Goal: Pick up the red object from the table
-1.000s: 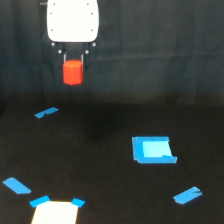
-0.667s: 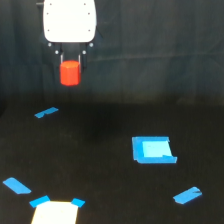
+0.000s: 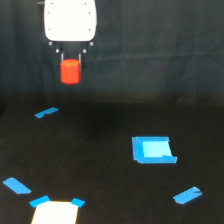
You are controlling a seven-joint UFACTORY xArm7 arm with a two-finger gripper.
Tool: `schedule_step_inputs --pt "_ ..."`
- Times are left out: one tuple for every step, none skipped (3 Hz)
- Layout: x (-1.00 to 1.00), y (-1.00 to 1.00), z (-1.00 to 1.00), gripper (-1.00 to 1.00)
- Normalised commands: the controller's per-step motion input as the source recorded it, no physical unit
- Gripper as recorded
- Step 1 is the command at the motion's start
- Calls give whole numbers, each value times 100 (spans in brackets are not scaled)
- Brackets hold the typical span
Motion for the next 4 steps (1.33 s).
schedule_step_inputs --pt "-22 -32 76 -79" --pt "21 47 66 -85" --pt "-6 -12 -26 -100" --pt "-38 11 4 -78"
